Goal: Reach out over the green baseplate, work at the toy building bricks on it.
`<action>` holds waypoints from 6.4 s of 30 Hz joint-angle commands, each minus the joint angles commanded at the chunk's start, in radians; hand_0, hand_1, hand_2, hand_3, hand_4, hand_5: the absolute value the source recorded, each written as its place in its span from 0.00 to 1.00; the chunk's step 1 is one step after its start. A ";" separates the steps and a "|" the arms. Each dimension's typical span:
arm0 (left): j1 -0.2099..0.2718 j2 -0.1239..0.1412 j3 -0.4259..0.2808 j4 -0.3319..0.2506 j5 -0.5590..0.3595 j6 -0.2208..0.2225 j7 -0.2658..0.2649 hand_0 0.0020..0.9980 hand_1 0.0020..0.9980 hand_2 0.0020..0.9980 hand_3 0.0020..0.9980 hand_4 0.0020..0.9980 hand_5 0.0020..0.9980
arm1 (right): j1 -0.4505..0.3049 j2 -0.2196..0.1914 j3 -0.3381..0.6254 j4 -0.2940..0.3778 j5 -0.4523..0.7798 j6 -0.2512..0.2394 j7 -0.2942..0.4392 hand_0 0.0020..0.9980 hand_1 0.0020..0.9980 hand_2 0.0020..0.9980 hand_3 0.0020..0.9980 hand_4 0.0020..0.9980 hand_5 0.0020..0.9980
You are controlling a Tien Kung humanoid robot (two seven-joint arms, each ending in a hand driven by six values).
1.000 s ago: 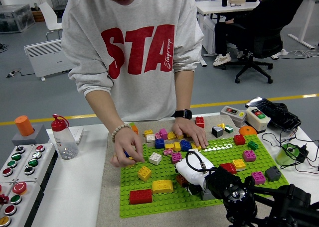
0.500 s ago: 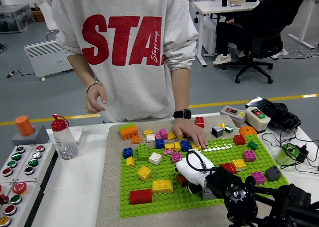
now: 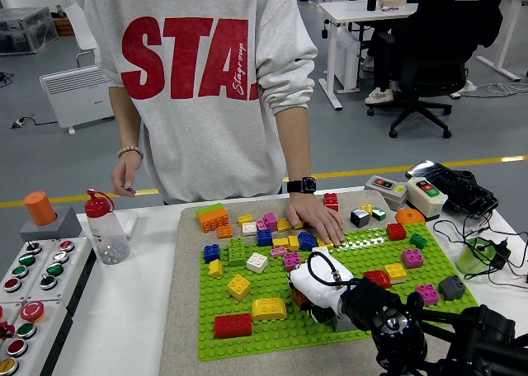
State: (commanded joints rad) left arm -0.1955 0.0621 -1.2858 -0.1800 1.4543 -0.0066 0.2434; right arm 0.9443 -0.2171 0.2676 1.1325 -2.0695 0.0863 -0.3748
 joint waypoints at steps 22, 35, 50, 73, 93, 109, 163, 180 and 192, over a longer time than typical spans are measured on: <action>-0.002 0.000 0.001 0.000 -0.002 0.000 0.000 0.65 0.69 0.67 0.56 0.28 1.00 | -0.004 -0.001 -0.007 -0.010 0.002 -0.025 0.013 0.68 0.72 0.72 0.54 0.56 0.16; 0.006 -0.001 -0.003 0.000 0.004 0.001 0.001 0.65 0.69 0.67 0.56 0.28 1.00 | -0.012 -0.026 0.046 0.054 0.022 -0.036 0.003 0.73 0.73 0.75 0.53 0.54 0.16; 0.018 0.002 -0.006 0.000 0.011 0.000 0.003 0.65 0.69 0.67 0.56 0.28 1.00 | -0.031 -0.061 0.161 0.314 0.124 0.092 -0.230 0.77 0.76 0.79 0.54 0.54 0.16; 0.009 0.009 -0.011 0.000 0.009 0.001 0.002 0.65 0.69 0.67 0.56 0.28 1.00 | -0.068 -0.137 0.147 0.456 0.131 0.193 -0.271 0.78 0.78 0.81 0.54 0.52 0.20; 0.009 0.009 -0.012 0.000 0.008 0.002 0.002 0.65 0.69 0.67 0.56 0.28 1.00 | -0.125 -0.160 0.190 0.466 0.100 0.199 -0.271 0.77 0.77 0.81 0.54 0.54 0.24; 0.013 0.009 -0.012 0.000 0.011 0.003 0.003 0.65 0.69 0.67 0.56 0.28 1.00 | -0.164 -0.184 0.207 0.491 0.086 0.200 -0.271 0.76 0.77 0.81 0.55 0.54 0.25; 0.016 0.009 -0.006 0.000 0.003 0.004 0.001 0.65 0.69 0.67 0.56 0.28 1.00 | -0.179 -0.211 0.200 0.498 0.070 0.220 -0.271 0.73 0.76 0.80 0.54 0.53 0.26; 0.015 0.009 -0.003 0.000 0.000 0.004 0.000 0.65 0.69 0.67 0.56 0.28 1.00 | -0.177 -0.208 0.191 0.482 0.063 0.213 -0.271 0.71 0.75 0.80 0.54 0.52 0.26; 0.017 0.008 -0.004 0.000 0.004 0.004 0.001 0.65 0.69 0.67 0.56 0.28 1.00 | -0.175 -0.212 0.178 0.476 0.059 0.207 -0.271 0.66 0.73 0.78 0.53 0.51 0.25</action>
State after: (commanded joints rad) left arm -0.1790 0.0701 -1.2898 -0.1800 1.4578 -0.0022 0.2446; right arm 0.7690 -0.4292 0.4458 1.6084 -2.0102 0.2931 -0.6454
